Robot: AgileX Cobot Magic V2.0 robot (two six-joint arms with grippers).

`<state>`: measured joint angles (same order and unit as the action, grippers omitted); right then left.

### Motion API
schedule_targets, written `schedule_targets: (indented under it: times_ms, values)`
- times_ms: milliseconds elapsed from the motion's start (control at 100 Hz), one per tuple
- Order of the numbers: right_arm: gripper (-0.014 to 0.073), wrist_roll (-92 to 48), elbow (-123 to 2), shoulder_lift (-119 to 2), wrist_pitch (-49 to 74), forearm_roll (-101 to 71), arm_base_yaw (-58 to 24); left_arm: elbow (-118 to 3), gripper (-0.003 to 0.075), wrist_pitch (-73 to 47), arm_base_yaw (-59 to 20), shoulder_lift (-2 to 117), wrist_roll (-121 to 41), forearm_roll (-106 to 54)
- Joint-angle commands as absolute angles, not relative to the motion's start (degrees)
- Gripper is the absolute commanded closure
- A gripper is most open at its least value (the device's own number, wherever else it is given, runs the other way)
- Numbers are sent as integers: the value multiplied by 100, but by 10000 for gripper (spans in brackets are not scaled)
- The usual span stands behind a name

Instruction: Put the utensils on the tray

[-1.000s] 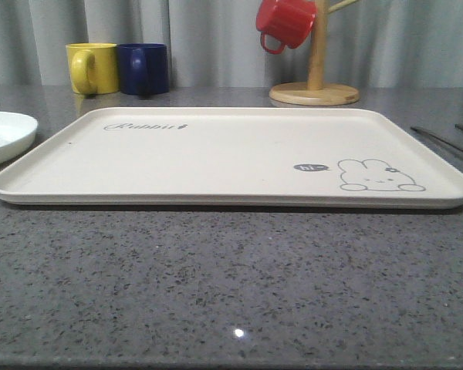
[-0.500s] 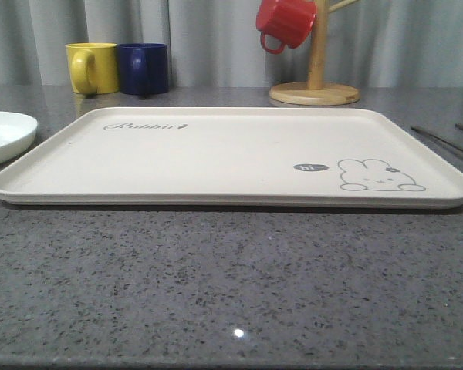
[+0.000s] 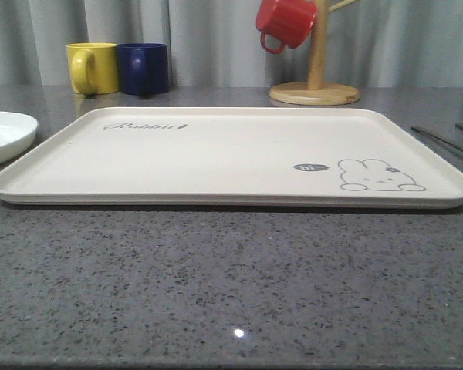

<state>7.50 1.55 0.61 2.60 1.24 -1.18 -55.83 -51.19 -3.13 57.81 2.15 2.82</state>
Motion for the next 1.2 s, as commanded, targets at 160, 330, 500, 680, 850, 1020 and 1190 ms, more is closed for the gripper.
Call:
schedule_targets:
  times_ms: [160,330,500,680,850,1020,1190]
  values:
    - [662,742,55,182,-224,151,-74,-5863,279,-4623,-227,5994,255,428]
    - [662,742,55,182,-224,151,-74,-6316,279,-4647,249,6684,255,405]
    - [662,742,55,182,-224,151,-74,-6823,279,-4812,662,7559,222,363]
    - [662,742,55,182,-224,151,-74,-7210,279,-4895,881,8518,89,271]
    - [662,742,55,182,-224,151,-74,-7381,279,-4895,1017,9097,89,236]
    - [662,742,55,182,-224,151,-74,-7381,279,-4895,1044,9406,89,145]
    - [662,742,55,182,-224,151,-74,-7381,369,-4932,1044,9536,-108,0]
